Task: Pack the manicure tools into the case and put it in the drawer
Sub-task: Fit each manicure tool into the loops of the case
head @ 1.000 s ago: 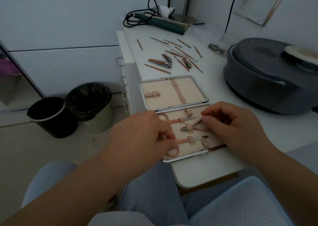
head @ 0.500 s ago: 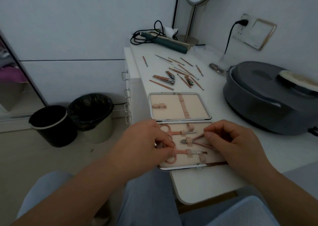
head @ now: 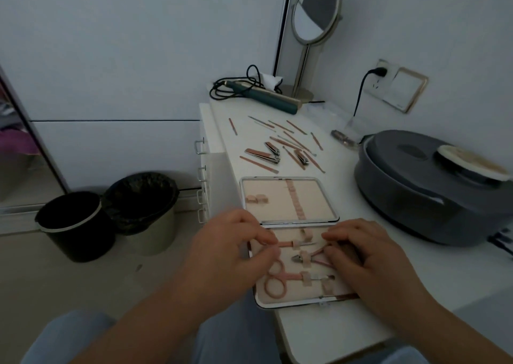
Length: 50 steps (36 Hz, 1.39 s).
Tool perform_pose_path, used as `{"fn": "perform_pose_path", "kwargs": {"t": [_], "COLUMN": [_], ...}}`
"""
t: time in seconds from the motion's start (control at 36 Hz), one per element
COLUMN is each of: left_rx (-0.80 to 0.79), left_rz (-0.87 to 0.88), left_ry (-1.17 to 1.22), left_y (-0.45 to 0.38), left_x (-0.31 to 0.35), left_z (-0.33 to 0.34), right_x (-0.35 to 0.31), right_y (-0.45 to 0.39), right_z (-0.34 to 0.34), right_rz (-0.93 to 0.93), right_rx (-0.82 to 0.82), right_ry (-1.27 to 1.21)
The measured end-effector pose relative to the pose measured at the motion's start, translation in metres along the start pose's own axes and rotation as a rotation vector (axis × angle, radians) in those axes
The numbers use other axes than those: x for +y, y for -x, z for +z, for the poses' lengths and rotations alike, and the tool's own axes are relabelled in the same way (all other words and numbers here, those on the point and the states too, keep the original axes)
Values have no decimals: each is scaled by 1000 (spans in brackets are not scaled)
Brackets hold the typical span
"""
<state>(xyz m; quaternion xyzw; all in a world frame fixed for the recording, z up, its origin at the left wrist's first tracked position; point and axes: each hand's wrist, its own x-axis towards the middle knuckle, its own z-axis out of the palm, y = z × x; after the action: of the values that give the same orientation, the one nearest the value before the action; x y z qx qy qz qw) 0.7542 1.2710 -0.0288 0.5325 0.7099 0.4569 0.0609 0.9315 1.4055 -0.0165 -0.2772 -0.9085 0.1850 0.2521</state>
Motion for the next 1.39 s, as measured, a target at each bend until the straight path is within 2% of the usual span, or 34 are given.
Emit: {"fn": "perform_pose_path", "kwargs": {"t": [0.17, 0.28, 0.42, 0.56, 0.75, 1.0, 1.25, 1.39], "left_rx": [5, -33, 9, 27, -10, 14, 15, -1], "left_rz": [46, 33, 0, -21, -13, -15, -26, -40], "left_ry": [-136, -131, -62, -3, 24, 80, 111, 111], "left_y": [-27, -35, -30, -26, -24, -23, -24, -23], "left_x": [-12, -18, -28, -29, -32, -36, -36, -35], "left_z": [-4, 0, 7, 12, 13, 16, 17, 18], "right_x": [-4, -6, -9, -3, 23, 39, 38, 33], "right_y": [-7, -29, -98, -183, -250, -264, -263, -255], "right_z": [-1, -7, 4, 26, 45, 62, 63, 57], "right_rz": [8, 67, 122, 155, 270, 332, 283, 280], "right_rx": [-52, -105, -105, -54, -120, -163, -182, -151], "right_ry": [3, 7, 16, 211, 448, 509, 565, 488]}}
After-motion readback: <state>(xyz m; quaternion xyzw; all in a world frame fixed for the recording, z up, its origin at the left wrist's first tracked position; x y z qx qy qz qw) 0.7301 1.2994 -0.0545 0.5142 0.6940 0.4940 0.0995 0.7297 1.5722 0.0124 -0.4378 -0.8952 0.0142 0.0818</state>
